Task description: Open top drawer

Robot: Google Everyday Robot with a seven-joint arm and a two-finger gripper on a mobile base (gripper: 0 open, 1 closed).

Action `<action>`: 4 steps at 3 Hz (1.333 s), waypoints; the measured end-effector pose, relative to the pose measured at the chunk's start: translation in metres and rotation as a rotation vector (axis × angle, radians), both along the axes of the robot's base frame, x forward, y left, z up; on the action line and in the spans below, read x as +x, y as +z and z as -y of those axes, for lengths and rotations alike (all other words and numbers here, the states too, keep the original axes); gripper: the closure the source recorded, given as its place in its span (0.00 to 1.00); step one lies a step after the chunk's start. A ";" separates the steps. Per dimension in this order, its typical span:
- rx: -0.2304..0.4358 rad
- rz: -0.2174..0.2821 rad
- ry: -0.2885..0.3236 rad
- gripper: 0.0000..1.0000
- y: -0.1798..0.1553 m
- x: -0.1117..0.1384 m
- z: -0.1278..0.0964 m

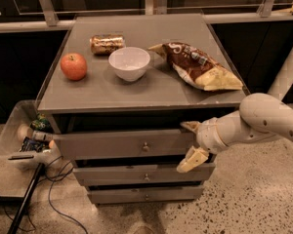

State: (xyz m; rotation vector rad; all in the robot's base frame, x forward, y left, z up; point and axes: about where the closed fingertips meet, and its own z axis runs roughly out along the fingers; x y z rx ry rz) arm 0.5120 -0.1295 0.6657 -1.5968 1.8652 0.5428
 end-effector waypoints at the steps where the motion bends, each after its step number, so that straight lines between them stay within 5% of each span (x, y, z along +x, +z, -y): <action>1: 0.000 0.000 0.000 0.42 0.000 0.000 0.000; 3: 0.000 0.000 0.000 0.87 0.000 0.000 0.000; 4: 0.000 0.000 0.000 1.00 0.004 0.003 0.000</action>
Offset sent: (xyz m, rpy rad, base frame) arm 0.0000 0.0000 0.0000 0.0000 0.0000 0.0001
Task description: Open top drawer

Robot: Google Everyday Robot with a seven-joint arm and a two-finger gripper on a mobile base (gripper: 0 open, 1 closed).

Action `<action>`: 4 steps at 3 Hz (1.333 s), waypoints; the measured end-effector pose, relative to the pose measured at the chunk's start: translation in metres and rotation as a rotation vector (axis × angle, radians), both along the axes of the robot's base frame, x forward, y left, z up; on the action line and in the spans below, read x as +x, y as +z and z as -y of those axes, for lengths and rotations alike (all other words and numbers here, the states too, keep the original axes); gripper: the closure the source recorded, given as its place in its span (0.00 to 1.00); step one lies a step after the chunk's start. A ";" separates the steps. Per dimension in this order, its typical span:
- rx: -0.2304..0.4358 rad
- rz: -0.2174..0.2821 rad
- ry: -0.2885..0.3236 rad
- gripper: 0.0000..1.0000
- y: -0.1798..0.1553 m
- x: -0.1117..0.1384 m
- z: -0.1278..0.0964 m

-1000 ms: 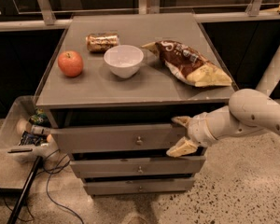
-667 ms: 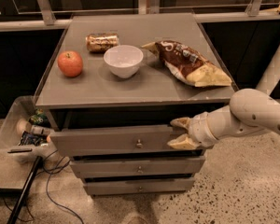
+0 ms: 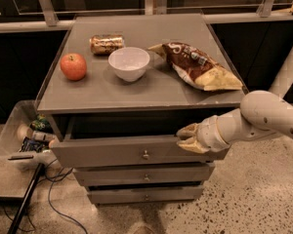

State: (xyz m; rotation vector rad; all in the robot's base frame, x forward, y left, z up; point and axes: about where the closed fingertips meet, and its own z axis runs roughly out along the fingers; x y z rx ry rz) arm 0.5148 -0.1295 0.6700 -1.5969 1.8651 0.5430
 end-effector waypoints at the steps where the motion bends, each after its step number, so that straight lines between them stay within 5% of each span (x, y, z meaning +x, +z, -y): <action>1: 0.000 0.000 0.000 1.00 0.005 0.002 0.001; 3: 0.012 0.008 -0.021 1.00 0.016 0.000 -0.001; 4: 0.003 -0.006 -0.051 1.00 0.014 -0.034 0.007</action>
Offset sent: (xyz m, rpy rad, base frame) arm -0.3214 -0.0850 -0.0056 -0.1239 0.1881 -0.2410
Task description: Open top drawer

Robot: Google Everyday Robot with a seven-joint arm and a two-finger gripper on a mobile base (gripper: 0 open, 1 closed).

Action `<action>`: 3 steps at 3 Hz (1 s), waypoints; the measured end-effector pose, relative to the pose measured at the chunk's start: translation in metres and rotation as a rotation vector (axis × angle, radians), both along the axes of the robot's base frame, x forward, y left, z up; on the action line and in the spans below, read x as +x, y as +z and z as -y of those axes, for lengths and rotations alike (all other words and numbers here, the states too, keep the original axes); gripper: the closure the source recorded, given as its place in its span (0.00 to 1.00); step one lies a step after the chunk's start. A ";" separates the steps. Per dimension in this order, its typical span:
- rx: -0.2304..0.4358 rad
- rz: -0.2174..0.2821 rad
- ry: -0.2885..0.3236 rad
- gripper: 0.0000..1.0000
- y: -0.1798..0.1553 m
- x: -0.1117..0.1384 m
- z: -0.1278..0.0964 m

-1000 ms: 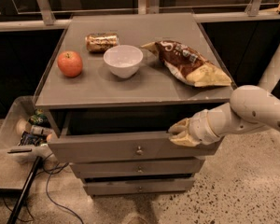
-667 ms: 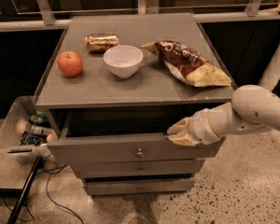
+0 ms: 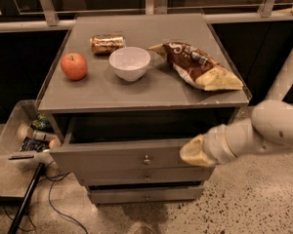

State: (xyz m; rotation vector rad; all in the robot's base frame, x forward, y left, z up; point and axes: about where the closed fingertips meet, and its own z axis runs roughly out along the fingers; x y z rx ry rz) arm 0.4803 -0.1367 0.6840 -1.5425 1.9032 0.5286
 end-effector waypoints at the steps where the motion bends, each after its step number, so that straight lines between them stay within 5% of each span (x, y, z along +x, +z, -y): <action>1: -0.015 -0.058 -0.013 0.82 -0.021 -0.036 0.010; 3: -0.036 -0.031 0.000 0.35 -0.002 -0.024 0.010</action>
Offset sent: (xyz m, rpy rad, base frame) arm -0.0364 -0.0115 -0.0194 -0.0156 0.0554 -0.0173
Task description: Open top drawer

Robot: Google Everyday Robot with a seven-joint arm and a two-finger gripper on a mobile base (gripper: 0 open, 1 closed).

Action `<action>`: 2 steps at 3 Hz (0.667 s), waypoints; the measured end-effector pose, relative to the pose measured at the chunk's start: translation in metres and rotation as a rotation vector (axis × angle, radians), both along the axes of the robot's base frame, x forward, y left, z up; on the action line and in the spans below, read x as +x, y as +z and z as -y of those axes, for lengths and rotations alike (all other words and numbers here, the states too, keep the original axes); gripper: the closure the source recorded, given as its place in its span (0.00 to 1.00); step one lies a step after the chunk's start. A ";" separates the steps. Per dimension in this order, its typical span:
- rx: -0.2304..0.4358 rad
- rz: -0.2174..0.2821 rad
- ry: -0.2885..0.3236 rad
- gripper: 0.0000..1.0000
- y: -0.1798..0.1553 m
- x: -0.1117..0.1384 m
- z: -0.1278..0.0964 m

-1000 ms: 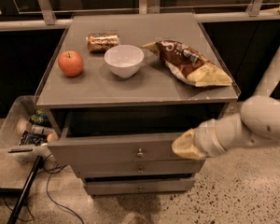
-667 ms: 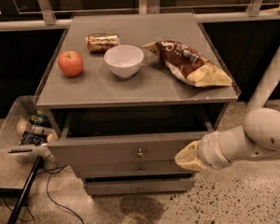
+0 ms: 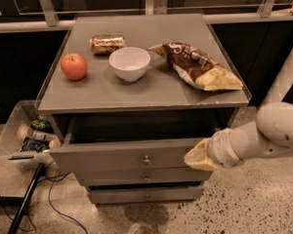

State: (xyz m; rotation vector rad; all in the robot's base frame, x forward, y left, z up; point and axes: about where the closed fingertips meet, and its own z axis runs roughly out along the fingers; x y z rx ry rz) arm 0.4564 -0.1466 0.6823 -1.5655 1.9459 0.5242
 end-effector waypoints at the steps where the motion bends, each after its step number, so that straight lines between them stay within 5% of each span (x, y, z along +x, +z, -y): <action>1: -0.087 0.100 -0.012 0.12 0.070 0.015 0.025; 2: -0.095 0.124 -0.010 0.00 0.083 0.017 0.024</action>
Offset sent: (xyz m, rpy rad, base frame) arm 0.0135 -0.0223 0.0600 -0.0750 -0.0852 -0.0111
